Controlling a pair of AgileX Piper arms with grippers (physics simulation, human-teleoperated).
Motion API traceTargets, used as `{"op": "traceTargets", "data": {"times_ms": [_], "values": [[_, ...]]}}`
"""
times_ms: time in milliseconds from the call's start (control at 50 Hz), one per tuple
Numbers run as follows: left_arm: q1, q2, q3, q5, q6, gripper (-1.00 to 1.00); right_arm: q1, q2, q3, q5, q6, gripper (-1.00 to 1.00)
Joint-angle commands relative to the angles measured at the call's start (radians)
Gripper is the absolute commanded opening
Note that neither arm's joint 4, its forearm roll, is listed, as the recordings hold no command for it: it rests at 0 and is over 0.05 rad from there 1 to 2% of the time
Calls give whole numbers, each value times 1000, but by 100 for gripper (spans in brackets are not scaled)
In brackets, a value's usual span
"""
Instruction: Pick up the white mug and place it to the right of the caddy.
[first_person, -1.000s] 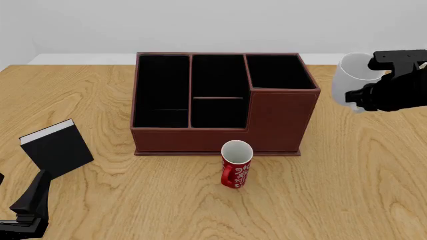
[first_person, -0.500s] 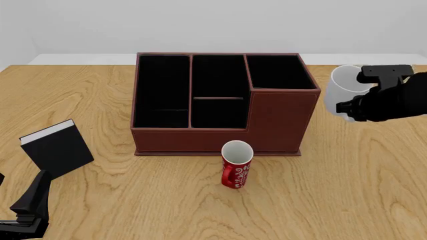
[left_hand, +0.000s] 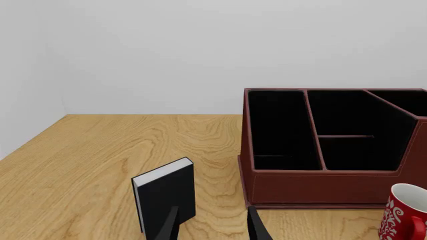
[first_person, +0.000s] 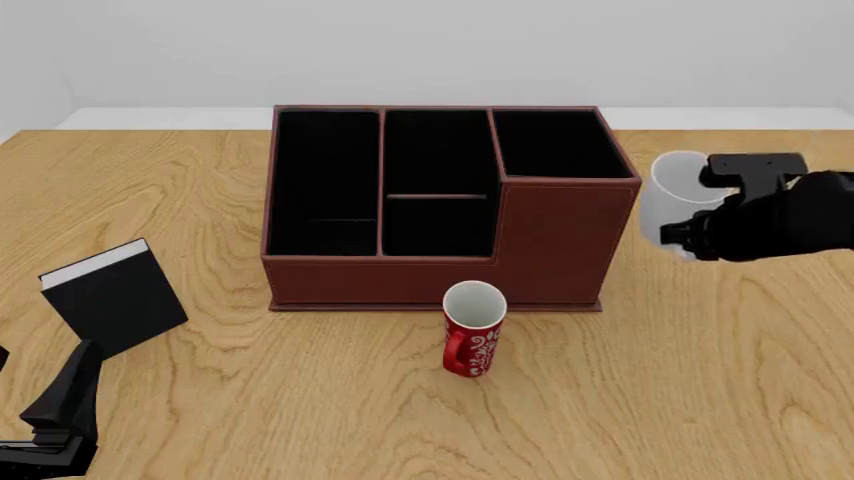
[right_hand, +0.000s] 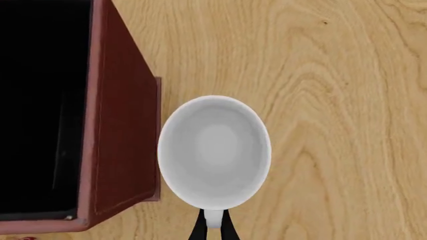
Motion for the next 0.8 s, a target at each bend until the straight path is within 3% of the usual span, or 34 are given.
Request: {"op": "traceTargets", "data": {"times_ms": [20, 800], "values": [[0, 0, 0, 0, 0, 100, 6, 8, 29, -35, 17, -100], [0, 0, 0, 0, 0, 100, 54, 94, 122, -163, 50, -100]]}}
